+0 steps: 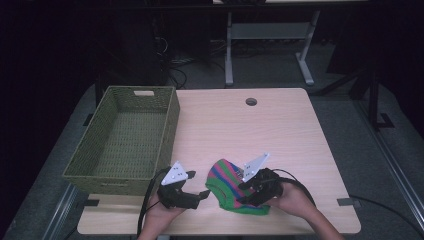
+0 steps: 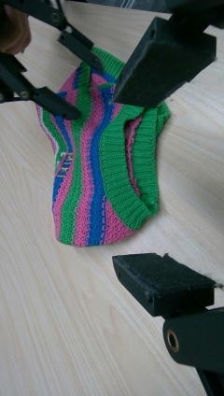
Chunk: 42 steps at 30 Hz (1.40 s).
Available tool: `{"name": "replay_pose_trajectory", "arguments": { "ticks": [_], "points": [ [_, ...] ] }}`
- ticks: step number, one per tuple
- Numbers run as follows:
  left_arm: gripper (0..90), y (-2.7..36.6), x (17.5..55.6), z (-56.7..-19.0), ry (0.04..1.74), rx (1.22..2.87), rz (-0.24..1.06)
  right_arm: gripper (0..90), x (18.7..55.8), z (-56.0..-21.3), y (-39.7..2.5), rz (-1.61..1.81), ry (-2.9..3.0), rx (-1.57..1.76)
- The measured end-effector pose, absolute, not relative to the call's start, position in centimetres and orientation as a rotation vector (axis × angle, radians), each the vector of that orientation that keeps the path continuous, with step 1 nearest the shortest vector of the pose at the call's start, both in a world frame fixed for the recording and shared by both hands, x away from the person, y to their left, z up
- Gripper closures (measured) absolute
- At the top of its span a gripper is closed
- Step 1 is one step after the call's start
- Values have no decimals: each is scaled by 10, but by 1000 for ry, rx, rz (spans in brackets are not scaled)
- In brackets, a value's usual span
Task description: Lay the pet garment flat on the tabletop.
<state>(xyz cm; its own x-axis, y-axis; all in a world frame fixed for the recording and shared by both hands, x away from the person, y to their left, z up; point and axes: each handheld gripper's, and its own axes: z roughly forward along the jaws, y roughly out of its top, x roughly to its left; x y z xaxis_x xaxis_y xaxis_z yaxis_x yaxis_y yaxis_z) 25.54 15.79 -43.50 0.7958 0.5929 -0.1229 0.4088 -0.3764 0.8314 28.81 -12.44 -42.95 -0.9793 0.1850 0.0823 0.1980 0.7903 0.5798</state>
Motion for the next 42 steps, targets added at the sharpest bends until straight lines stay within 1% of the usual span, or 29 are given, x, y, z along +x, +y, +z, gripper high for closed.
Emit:
{"name": "replay_pose_trajectory", "arguments": {
  "ticks": [13, 21, 26, 36, 42],
  "points": [
    [177, 158, 256, -435, 743, 2024, 239, 533, 284, -446, -107, -863, -2961, -247],
    [177, 157, 256, -436, 740, 2029, 239, 576, 280, -450, -106, -850, -3020, -224],
    [177, 157, 255, -436, 740, 2030, 239, 623, 279, -450, -106, -852, -3035, -231],
    [177, 158, 256, -436, 741, 2030, 238, 791, 282, -449, -108, -860, -2987, -257],
    [178, 158, 256, -436, 744, 2028, 233, 811, 283, -448, -110, -871, -2973, -263]
  ]
}}
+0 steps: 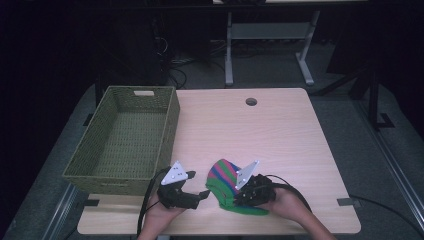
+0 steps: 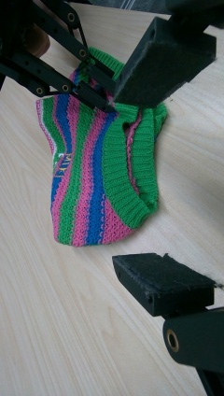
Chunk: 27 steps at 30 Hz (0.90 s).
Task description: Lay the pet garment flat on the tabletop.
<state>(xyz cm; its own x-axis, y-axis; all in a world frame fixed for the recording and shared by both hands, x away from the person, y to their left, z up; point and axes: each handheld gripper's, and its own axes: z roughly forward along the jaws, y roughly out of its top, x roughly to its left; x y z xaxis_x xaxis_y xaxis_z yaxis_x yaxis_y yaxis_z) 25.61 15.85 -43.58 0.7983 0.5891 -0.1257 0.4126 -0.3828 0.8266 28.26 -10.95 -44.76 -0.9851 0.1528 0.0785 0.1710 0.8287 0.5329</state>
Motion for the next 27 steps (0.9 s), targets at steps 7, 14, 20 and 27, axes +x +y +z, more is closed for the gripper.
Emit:
{"name": "replay_pose_trajectory", "arguments": {
  "ticks": [7, 14, 20, 27],
  "points": [
    [179, 158, 256, -436, 744, 2032, 225, 815, 284, -442, -116, -909, -2942, -284],
    [180, 158, 257, -437, 743, 2034, 220, 815, 283, -436, -122, -950, -2929, -297],
    [197, 158, 257, -437, 739, 2035, 215, 815, 284, -432, -127, -973, -2922, -296],
    [199, 157, 257, -437, 732, 2044, 206, 815, 284, -422, -136, -1029, -2915, -322]
  ]
}}
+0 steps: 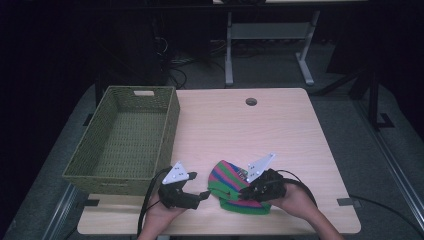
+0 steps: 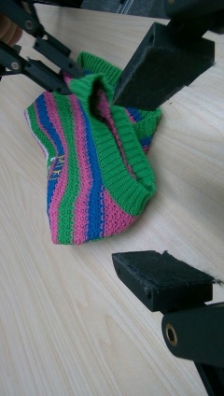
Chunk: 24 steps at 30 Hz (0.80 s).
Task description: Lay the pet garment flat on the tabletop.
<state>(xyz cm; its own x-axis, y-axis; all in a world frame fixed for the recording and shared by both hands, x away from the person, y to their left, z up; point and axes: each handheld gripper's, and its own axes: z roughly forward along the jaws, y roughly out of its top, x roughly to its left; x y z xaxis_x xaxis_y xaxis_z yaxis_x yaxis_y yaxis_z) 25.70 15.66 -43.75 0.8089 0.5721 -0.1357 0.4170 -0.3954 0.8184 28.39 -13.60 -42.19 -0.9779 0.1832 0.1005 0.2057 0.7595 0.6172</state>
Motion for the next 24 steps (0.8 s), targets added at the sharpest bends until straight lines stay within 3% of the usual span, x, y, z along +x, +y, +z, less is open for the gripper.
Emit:
{"name": "replay_pose_trajectory", "arguments": {
  "ticks": [24],
  "points": [
    [209, 143, 256, -437, 639, 2085, 166, 815, 293, -398, -183, -1266, -2791, -443]
  ]
}}
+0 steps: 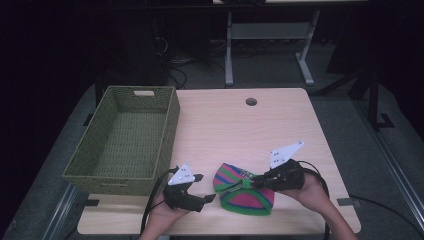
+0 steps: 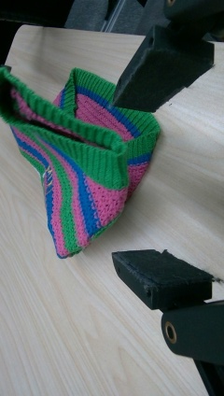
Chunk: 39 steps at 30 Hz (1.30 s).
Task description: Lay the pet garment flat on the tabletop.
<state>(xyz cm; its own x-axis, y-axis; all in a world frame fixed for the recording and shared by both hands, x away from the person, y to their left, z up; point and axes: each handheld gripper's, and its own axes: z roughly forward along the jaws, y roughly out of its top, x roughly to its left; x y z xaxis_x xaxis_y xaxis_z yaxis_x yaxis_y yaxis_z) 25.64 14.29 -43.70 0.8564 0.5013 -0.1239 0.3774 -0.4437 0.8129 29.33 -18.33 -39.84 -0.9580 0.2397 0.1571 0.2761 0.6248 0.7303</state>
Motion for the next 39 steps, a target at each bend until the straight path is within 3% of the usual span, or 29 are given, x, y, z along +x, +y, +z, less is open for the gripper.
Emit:
{"name": "replay_pose_trajectory", "arguments": {
  "ticks": [14, 24, 31, 39],
  "points": [
    [240, 126, 268, -442, 552, 2182, 174, 813, 296, -398, -197, -1317, -2725, -426],
    [322, 113, 276, -444, 442, 2236, 253, 814, 299, -398, -201, -1324, -2691, -412],
    [469, 104, 283, -450, 383, 2246, 296, 814, 301, -399, -205, -1331, -2673, -403],
    [772, 100, 284, -450, 335, 2237, 264, 815, 304, -400, -208, -1331, -2656, -415]
  ]
}}
